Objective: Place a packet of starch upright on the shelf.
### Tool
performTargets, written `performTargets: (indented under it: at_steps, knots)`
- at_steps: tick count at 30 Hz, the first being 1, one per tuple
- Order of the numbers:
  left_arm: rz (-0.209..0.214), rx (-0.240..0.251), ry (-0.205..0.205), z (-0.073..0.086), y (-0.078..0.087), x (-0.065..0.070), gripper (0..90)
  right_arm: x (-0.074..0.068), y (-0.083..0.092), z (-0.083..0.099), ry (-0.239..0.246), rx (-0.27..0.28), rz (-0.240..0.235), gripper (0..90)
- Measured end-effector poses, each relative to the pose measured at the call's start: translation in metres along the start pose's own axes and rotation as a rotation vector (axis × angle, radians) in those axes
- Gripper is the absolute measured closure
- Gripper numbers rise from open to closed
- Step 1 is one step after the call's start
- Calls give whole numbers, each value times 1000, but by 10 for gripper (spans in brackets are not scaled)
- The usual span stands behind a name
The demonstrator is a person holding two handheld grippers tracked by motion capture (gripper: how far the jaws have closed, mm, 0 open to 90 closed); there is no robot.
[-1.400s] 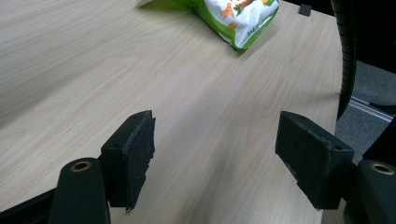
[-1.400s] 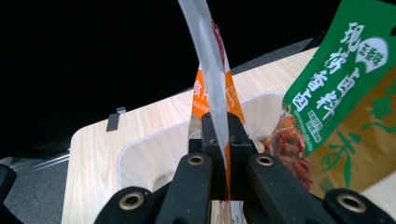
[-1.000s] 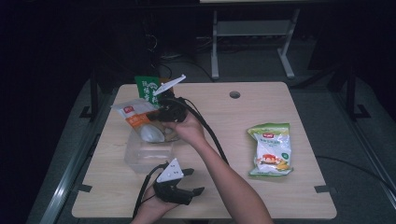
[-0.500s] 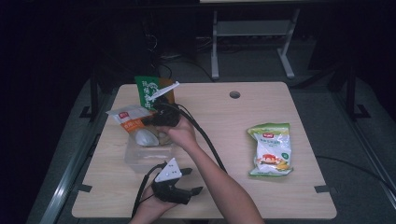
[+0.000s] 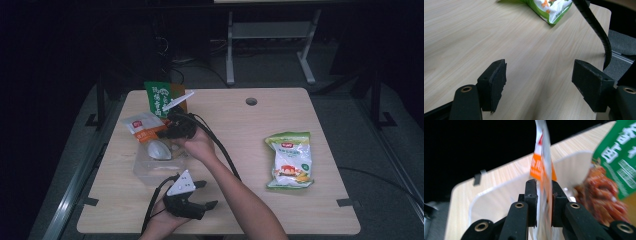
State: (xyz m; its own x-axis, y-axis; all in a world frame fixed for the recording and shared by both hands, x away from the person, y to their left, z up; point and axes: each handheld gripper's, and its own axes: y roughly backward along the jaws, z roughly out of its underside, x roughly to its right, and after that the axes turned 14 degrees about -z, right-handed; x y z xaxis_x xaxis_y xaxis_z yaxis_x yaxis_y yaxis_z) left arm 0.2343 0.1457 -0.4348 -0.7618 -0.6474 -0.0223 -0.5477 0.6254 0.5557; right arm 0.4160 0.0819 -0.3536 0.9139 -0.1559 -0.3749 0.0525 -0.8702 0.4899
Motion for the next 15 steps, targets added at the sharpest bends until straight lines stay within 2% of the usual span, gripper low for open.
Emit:
performTargets:
  at_steps: [1, 4, 5, 7, 9, 11, 12, 13, 14, 15]
  knots:
    - [0, 0, 0, 0, 0, 0, 275, -1, 3, 1, 5, -22, 22, 790]
    - [0, 0, 3, 0, -1, 1, 274, 1, 6, 6, 12, -49, 36, 803]
    - [0, -1, 1, 0, -1, 1, 274, 0, 6, 7, -6, -56, 31, 831]
    - [0, -1, -5, 0, -1, 1, 274, 1, 7, 11, 7, -82, 47, 879]
    - [1, -3, -3, 0, -1, 2, 274, 1, 8, 15, 16, -83, 50, 885]
    - [1, -2, -4, 0, -2, 2, 274, 1, 9, 17, -8, -77, 52, 889]
    - [2, -3, -4, 0, -2, 2, 274, 2, 9, 18, 6, -81, 57, 890]
    - [2, -4, -7, 0, -2, 2, 274, 1, 9, 19, -7, -77, 52, 891]
    - [2, -4, -6, 0, -2, 2, 274, 2, 9, 20, 2, -83, 54, 891]
    - [3, -3, -6, 0, -2, 2, 274, 1, 9, 21, -23, -77, 52, 892]
